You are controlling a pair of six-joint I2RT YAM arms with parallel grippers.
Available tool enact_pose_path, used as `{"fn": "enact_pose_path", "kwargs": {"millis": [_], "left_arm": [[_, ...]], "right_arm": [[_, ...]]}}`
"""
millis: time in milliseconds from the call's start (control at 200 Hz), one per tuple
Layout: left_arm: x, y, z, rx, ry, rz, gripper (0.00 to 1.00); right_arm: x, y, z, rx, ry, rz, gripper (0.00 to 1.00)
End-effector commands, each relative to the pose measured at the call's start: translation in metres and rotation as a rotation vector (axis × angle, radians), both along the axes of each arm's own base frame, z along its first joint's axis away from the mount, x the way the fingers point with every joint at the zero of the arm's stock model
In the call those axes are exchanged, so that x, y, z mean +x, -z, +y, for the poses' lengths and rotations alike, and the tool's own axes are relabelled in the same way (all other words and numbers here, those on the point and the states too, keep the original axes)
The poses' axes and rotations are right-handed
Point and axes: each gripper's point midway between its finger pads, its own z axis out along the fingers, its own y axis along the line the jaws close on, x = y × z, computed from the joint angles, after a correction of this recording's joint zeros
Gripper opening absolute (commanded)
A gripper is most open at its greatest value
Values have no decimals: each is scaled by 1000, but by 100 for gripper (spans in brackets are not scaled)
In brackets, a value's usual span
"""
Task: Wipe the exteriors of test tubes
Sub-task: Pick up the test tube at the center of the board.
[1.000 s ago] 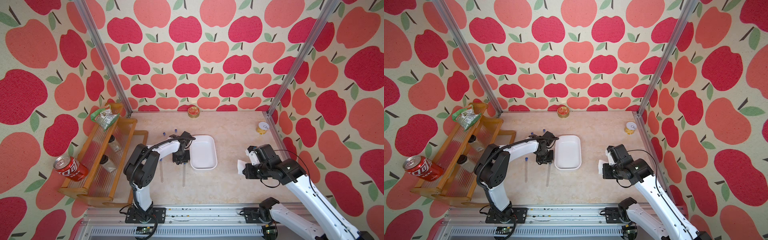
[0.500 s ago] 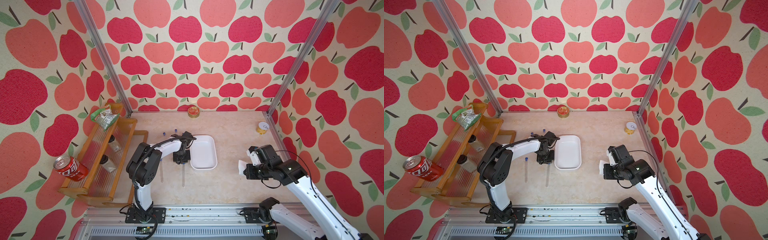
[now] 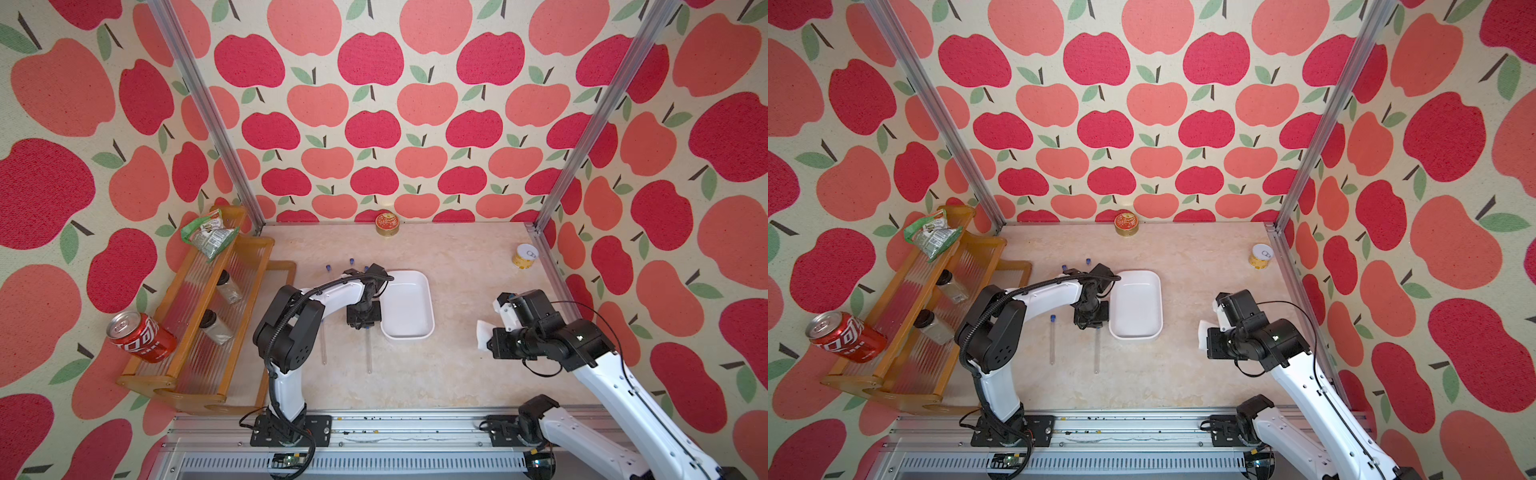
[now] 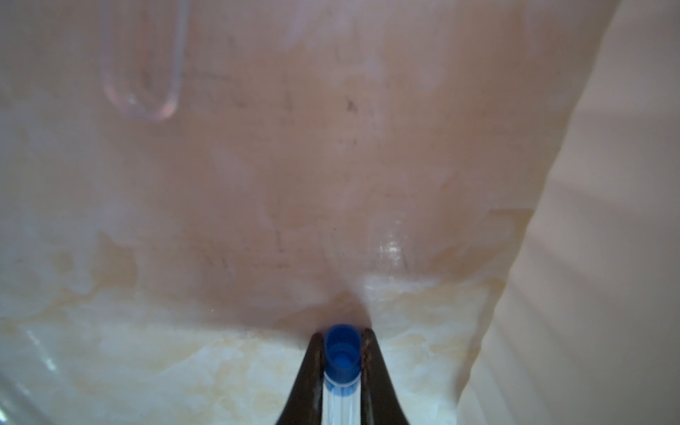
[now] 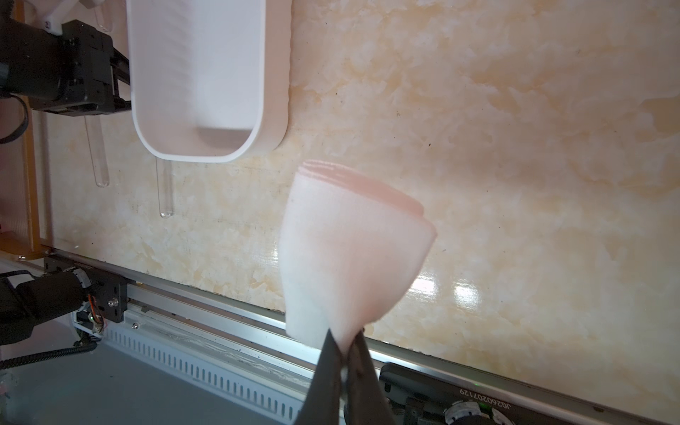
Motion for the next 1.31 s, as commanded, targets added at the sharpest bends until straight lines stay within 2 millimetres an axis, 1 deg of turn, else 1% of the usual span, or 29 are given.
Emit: {"fn": "enact_pose_path", "kwargs": {"millis": [0,95,170,315,390,415,470,575,690,750,830,916,981,1081,1186,1301], "left_arm": [[-13,3,8,48,6,53,6],[-13,-12,11,38,6,35,5],[-14,-27,16,21,2,13,2],[-14,-63,23,-53,-14,-56,1],[-13,-85,23,-108,-15,-108,1],[-13,-92,22,-124,-14,-124,1],[-12,-107,22,-160,-18,-160,1],[-8,-135,18,-227,-19,-236,2],[-6,-159,12,-286,-11,-300,3],[-5,-167,9,-311,-7,-325,3],[-4,-172,5,-331,3,-344,3],[-4,-175,-2,-358,12,-356,3],[-4,-177,-7,-380,15,-369,3],[-3,-179,-14,-397,24,-384,3],[-1,-181,-19,-422,26,-398,2],[0,-183,-23,-439,26,-400,2]], "right_arm": [[-3,5,4,20,-26,23,0],[-1,1,22,101,-68,29,0],[1,-4,39,169,-106,37,0],[7,-11,72,241,-189,34,0],[8,-13,94,260,-247,36,0],[6,-12,101,260,-268,45,0],[9,-11,118,271,-297,48,0],[11,-10,154,312,-350,68,0],[17,-9,188,343,-385,78,0],[19,-12,204,356,-407,71,0],[19,-13,221,367,-430,66,0],[17,-10,234,364,-451,76,0],[11,-7,242,363,-471,85,0],[1,-1,248,357,-485,97,0],[-8,7,250,349,-489,111,0],[-15,10,249,349,-489,107,0]]}}
